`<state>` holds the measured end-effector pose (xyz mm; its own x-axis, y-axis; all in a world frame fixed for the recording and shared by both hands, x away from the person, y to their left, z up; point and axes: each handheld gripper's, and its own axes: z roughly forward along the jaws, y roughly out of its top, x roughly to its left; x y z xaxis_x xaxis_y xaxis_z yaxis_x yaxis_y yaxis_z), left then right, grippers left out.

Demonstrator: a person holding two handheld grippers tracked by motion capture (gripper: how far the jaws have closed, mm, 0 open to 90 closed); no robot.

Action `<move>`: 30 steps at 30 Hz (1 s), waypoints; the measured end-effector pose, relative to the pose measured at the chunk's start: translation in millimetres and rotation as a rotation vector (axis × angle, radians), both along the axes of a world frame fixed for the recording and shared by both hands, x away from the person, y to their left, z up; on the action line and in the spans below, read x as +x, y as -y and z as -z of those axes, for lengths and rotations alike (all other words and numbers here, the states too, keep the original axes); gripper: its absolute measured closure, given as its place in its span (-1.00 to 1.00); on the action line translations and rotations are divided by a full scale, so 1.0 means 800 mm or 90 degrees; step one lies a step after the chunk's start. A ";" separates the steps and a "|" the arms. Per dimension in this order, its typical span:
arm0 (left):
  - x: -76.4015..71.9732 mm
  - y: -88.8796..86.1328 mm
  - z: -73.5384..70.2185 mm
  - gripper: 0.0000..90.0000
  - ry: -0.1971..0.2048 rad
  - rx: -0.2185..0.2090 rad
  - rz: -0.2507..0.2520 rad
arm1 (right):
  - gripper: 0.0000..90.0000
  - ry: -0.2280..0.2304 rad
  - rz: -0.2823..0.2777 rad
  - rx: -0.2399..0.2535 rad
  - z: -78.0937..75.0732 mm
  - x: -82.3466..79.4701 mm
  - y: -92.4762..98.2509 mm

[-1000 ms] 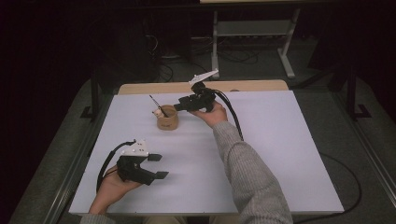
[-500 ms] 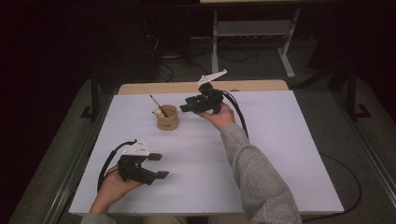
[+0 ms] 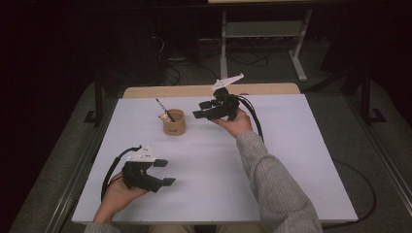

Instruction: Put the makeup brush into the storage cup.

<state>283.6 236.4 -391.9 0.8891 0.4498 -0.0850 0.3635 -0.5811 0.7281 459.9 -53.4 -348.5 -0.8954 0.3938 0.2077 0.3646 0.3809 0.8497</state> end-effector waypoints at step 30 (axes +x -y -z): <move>0.002 0.003 0.001 -0.40 0.004 -0.001 -0.010 | -0.10 0.012 0.030 0.007 0.006 -0.034 0.053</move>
<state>284.8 233.9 -392.9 0.8828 0.4629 -0.0801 0.3674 -0.5742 0.7317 432.8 -95.5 -353.3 -0.8796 0.4341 0.1946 0.3654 0.3545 0.8607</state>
